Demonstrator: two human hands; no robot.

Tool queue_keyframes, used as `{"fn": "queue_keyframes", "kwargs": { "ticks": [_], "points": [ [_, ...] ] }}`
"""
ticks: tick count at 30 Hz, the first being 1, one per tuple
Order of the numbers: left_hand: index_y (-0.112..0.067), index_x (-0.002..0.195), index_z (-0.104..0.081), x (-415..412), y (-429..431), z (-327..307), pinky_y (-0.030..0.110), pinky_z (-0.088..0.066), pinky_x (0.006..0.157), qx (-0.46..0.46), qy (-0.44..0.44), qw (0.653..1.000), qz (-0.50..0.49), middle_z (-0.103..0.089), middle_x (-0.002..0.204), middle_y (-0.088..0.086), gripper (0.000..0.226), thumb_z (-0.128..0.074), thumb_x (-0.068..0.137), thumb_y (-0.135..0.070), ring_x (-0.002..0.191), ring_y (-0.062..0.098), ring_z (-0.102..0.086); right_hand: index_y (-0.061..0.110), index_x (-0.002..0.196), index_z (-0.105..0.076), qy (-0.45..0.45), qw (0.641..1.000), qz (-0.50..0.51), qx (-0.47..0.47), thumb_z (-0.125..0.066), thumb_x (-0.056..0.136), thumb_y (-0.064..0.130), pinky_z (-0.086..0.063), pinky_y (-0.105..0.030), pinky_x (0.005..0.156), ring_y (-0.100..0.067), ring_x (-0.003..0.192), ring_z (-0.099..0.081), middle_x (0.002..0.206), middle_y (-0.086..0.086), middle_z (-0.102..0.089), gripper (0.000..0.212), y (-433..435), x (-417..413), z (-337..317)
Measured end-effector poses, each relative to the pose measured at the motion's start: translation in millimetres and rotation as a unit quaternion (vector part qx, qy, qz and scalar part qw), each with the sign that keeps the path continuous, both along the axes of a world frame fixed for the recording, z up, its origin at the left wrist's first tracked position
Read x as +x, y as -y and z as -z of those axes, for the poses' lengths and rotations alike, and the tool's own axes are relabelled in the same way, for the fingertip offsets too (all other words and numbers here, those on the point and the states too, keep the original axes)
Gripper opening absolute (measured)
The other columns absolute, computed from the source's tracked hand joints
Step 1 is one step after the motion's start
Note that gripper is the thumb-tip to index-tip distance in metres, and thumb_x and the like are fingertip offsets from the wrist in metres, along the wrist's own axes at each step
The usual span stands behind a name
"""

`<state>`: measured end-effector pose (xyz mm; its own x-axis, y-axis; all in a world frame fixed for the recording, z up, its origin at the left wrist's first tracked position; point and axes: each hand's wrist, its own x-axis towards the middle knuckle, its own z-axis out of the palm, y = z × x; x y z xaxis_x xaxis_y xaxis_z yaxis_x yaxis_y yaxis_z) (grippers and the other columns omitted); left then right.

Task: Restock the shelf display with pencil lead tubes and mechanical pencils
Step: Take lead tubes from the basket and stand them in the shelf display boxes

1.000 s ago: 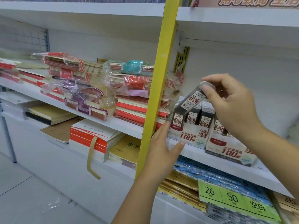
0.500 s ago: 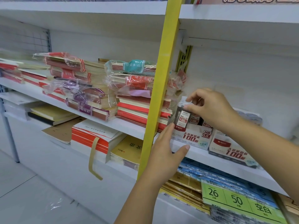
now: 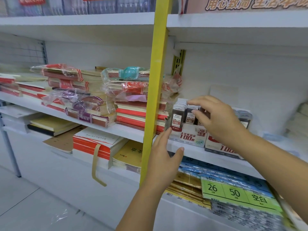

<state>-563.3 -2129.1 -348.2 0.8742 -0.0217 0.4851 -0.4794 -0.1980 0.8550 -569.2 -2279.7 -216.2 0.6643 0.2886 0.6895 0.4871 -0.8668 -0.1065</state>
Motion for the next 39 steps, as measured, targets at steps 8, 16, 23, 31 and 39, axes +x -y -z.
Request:
{"fn": "queue_keyframes", "kwargs": {
  "ticks": [8,16,23,31,39],
  "points": [
    [-0.035,0.135,-0.052,-54.8,10.7,87.7,0.026,-0.049,0.094,0.238,-0.108,0.956,0.133,-0.051,0.130,-0.011,0.042,-0.065,0.096,-0.027,0.114,0.006,-0.056,0.039,0.098,-0.066,-0.195,0.945,0.000,0.263,-0.062,0.093,0.019,-0.048,-0.016,0.063,-0.008,0.070,-0.063,0.083,0.013,-0.068,0.021,76.7,-116.5,152.8],
    [-0.014,0.136,-0.055,-97.6,20.2,264.9,0.009,-0.042,0.077,0.374,-0.352,0.833,0.205,-0.059,0.130,0.006,0.041,-0.063,0.096,-0.017,0.101,0.013,-0.058,0.023,0.116,-0.060,-0.509,0.771,0.220,0.314,-0.058,0.095,0.015,-0.045,-0.023,0.070,-0.016,0.087,-0.059,0.111,-0.004,-0.062,0.023,129.7,-165.7,415.5],
    [-0.017,0.125,-0.059,-112.4,33.8,374.8,0.027,-0.046,0.088,0.346,-0.441,0.811,0.169,-0.063,0.112,0.006,0.035,-0.069,0.091,-0.011,0.107,0.025,-0.060,0.016,0.137,-0.050,-0.596,0.709,0.257,0.277,-0.055,0.098,0.021,-0.041,-0.022,0.090,-0.020,0.118,-0.055,0.137,-0.004,-0.055,0.039,115.4,-173.6,522.4],
    [-0.015,0.140,-0.053,-94.0,41.0,417.4,0.031,-0.035,0.114,0.303,-0.462,0.826,0.116,-0.050,0.144,0.004,0.060,-0.074,0.085,-0.006,0.134,0.021,-0.047,0.020,0.121,-0.057,-0.593,0.734,0.271,0.189,-0.069,0.088,0.034,-0.043,-0.036,0.095,-0.024,0.116,-0.049,0.126,-0.006,-0.054,0.038,108.7,-144.8,568.0],
    [-0.023,0.145,-0.044,-80.7,44.0,433.5,0.038,-0.026,0.119,0.404,-0.425,0.794,0.159,-0.032,0.151,0.002,0.081,-0.084,0.075,-0.015,0.140,0.023,-0.029,0.027,0.122,-0.054,-0.594,0.751,0.245,0.150,-0.074,0.082,0.040,-0.047,-0.038,0.091,-0.020,0.111,-0.054,0.121,0.002,-0.058,0.047,110.3,-149.7,573.7]
  ]
}}
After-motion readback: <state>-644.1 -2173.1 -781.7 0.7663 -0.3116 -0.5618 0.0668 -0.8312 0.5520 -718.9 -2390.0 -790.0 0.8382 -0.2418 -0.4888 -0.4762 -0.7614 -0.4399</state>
